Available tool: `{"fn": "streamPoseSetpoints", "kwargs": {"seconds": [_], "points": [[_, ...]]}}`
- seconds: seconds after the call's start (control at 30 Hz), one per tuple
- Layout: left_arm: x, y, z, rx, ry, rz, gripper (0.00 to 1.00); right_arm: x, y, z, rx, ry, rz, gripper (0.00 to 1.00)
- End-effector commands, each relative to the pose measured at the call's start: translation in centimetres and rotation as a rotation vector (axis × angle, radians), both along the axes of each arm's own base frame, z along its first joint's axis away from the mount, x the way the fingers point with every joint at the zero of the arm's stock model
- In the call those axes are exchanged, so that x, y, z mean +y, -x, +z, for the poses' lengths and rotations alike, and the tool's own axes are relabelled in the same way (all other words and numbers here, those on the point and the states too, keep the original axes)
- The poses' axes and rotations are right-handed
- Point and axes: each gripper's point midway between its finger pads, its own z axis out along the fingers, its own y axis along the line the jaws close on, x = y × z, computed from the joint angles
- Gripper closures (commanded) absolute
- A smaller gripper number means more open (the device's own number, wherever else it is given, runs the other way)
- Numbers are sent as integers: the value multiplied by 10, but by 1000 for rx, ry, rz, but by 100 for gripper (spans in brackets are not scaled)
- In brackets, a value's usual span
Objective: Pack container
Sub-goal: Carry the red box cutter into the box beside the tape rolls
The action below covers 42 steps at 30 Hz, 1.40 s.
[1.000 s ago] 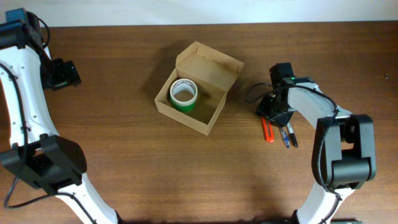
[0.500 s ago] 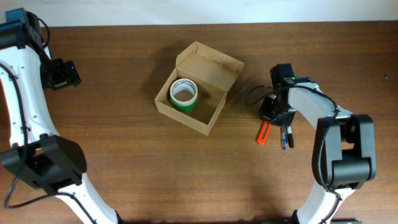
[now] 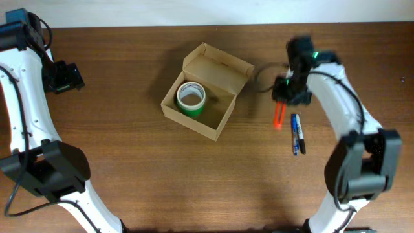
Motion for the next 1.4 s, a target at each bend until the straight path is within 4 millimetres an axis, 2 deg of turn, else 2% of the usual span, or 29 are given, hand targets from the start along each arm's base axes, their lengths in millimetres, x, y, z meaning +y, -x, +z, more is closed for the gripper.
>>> {"fn": "streamPoseSetpoints", "kwargs": {"seconds": [0.0, 0.07, 0.13, 0.2, 0.27, 0.33, 0.37, 0.43, 0.57, 0.7, 0.83, 0.93, 1.13, 1.37], "points": [[2, 1, -4, 17, 0, -9, 0, 47, -9, 117, -278, 12, 288, 95], [2, 1, -4, 16, 0, -9, 0, 74, -1, 150, -347, 22, 422, 96], [2, 1, -4, 17, 0, -9, 0, 108, 14, 176, -409, 37, 589, 96], [2, 1, -4, 17, 0, -9, 0, 143, 33, 188, -447, 54, 765, 96], [2, 1, -4, 17, 0, -9, 0, 177, 55, 185, -458, 93, 982, 96], [2, 1, -4, 17, 0, -9, 0, 198, 67, 172, -437, 136, 1121, 96], [2, 1, -4, 17, 0, -9, 0, 211, 73, 159, -413, 155, 1211, 96], [2, 1, -4, 17, 0, -9, 0, 226, 76, 136, -365, 173, 1317, 96], [2, 1, -4, 17, 0, -9, 0, 244, 72, 86, -253, 193, 1447, 96], [2, 1, -4, 17, 0, -9, 0, 252, 59, 39, -162, 196, 1476, 96], [2, 1, -4, 17, 0, -9, 0, 260, 51, 9, -122, 150, 1477, 97], [2, 1, -4, 17, 0, -9, 0, 264, 43, -1, -131, 136, 1464, 96], [2, 1, -4, 17, 0, -9, 0, 268, 26, -3, -181, 118, 1424, 96], [2, 1, -4, 17, 0, -9, 0, 270, 21, -22, -154, 84, 1387, 97]]}}
